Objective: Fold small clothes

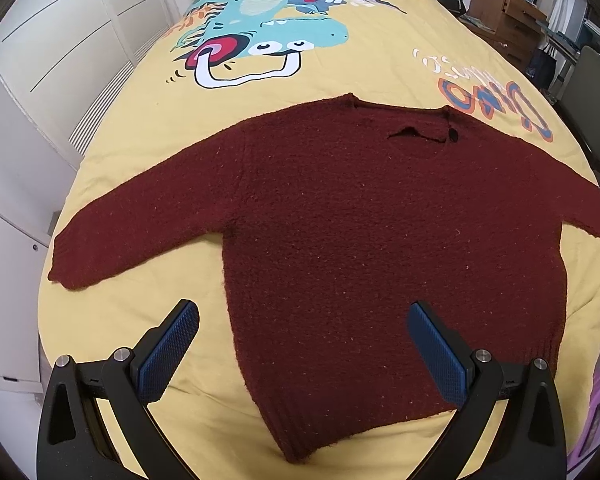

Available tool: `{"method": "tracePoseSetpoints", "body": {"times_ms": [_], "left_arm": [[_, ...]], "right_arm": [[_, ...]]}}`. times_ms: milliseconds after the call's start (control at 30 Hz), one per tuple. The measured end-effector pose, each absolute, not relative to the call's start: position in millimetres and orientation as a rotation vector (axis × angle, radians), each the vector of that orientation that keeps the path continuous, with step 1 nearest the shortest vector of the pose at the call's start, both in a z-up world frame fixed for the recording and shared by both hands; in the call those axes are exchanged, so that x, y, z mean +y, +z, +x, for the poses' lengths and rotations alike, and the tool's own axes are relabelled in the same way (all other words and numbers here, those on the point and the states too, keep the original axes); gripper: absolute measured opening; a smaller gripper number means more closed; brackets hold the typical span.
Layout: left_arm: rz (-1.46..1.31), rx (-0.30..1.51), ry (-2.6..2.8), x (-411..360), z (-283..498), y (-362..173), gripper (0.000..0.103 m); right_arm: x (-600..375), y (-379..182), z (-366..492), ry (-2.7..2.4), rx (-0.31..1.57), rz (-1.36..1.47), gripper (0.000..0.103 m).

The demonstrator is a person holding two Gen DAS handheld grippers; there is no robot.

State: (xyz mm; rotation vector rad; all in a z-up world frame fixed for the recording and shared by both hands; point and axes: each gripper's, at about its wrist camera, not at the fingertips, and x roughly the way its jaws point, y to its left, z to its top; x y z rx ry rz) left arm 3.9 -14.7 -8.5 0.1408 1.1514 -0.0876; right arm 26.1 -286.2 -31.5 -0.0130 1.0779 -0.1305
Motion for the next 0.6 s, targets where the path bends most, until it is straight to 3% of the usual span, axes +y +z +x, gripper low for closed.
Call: {"method": "tracePoseSetpoints", "body": {"times_ms": [600], "left_arm": [[0.156,1.161,-0.065,-11.8,6.6,-12.4,0.102]], "right_arm": [[-288.7,-35.9,28.2,-0.138,1.092,-0.017,0.102]]}}
